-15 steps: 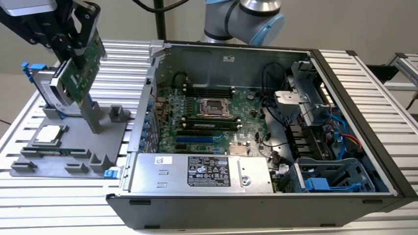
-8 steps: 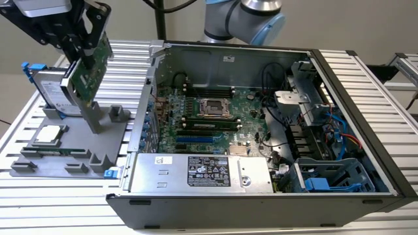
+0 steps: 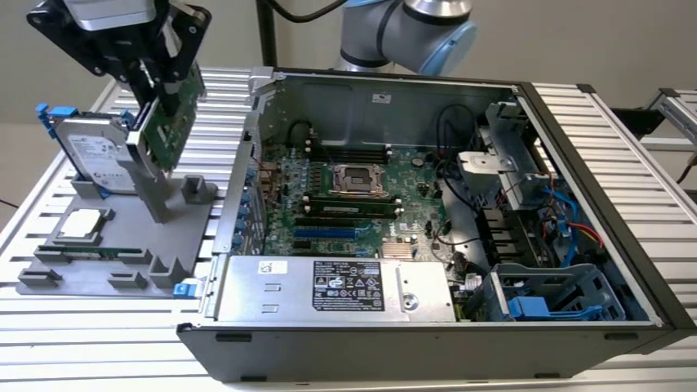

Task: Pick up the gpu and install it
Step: 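Pick up the gpu and move the gpu toward the slot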

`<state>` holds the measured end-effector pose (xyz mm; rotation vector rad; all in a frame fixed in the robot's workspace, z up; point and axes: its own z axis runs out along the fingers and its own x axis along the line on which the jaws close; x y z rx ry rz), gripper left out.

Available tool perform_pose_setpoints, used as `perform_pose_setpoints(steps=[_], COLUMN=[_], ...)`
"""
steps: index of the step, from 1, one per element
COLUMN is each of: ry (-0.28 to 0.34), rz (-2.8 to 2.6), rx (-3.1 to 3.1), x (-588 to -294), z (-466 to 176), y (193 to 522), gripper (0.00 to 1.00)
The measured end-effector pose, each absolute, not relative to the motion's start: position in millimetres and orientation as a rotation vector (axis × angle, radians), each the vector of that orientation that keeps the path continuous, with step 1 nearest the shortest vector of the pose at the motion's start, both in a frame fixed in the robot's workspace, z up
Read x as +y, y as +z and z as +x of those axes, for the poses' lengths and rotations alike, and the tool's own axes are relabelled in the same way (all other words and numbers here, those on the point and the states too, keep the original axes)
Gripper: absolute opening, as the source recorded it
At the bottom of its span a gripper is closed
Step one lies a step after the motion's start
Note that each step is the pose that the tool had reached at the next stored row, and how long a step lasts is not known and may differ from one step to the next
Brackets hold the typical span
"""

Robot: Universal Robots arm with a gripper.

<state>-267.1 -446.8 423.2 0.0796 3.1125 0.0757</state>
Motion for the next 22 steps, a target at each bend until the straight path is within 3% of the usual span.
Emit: perform_pose_setpoints(steps=[22], ry=[0.076], rz=[0.079], rx=[3.113], x=[-446.8], z=[-208.3], y=[423.3], gripper=[0.0])
